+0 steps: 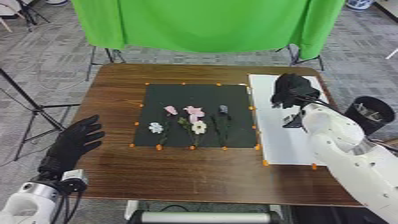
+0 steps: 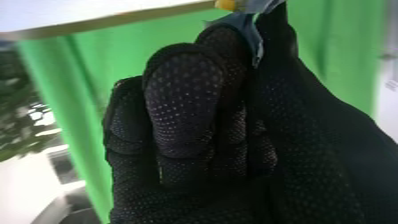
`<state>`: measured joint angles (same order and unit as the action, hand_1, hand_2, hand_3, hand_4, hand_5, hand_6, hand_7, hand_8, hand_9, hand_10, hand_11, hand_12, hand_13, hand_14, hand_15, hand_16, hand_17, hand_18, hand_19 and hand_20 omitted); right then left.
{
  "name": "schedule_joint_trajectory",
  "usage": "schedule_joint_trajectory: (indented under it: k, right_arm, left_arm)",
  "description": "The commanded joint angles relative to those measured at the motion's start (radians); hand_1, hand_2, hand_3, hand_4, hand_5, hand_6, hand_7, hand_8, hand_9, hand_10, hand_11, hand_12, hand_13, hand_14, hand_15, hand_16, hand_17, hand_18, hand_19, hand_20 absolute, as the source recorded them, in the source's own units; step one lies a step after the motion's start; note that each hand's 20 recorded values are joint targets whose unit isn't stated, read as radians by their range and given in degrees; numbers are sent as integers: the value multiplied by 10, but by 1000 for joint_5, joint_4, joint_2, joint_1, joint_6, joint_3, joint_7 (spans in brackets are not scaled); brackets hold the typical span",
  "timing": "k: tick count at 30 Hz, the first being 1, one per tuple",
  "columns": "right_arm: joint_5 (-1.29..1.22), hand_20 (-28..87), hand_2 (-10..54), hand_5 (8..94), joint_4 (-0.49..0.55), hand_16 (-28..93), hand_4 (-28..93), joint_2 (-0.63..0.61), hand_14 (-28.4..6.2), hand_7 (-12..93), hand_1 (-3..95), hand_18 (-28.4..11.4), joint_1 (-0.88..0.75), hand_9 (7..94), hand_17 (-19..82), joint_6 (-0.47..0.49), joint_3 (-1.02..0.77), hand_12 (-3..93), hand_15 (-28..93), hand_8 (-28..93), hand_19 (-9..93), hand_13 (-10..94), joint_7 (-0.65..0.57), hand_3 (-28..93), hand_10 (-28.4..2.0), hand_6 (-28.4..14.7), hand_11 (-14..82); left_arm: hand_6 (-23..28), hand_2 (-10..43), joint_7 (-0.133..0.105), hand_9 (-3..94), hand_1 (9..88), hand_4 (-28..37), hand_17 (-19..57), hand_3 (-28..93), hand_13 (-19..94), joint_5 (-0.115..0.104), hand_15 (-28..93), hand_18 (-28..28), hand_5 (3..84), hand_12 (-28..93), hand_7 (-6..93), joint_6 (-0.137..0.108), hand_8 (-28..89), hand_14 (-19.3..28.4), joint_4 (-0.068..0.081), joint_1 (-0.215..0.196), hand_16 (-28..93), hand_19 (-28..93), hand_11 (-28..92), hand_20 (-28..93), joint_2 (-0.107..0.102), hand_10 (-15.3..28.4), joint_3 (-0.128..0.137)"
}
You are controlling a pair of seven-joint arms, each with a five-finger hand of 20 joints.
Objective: Arrange flowers
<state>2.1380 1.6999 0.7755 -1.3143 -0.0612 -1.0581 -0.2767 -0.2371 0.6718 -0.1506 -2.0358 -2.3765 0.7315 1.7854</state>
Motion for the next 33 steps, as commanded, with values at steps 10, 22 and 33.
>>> schedule_joint_trajectory:
  k: [10, 22, 33]
  right_arm:
    - [118, 249, -95, 689, 51, 253, -283, 123, -2, 528, 510, -164, -78, 863, 387, 18, 93, 516, 547, -38, 841, 863, 111, 820, -31, 20, 248]
    - [178, 264, -95, 647, 32, 248, -283, 122, -11, 529, 462, -164, -82, 827, 353, -17, 102, 498, 565, -38, 827, 821, 111, 806, -47, 24, 243]
    - [180, 310, -95, 587, 40, 221, -283, 128, -32, 511, 375, -175, -96, 705, 320, 19, 68, 372, 648, -41, 817, 745, 136, 814, -83, 9, 392]
  left_arm:
    - [37, -48, 27, 231, 265, -254, -77, 702, 183, 12, 394, 217, 282, 157, 246, 27, -127, 139, 3, 12, -8, 487, 303, 102, 15, 118, -4]
    - [37, -49, 26, 231, 265, -254, -77, 703, 184, 12, 394, 217, 282, 158, 246, 29, -127, 140, 4, 12, -7, 487, 304, 102, 17, 118, -4]
    - [37, -47, 29, 232, 265, -254, -77, 702, 184, 12, 393, 217, 282, 157, 246, 31, -126, 140, 5, 13, -8, 488, 303, 102, 18, 119, -2]
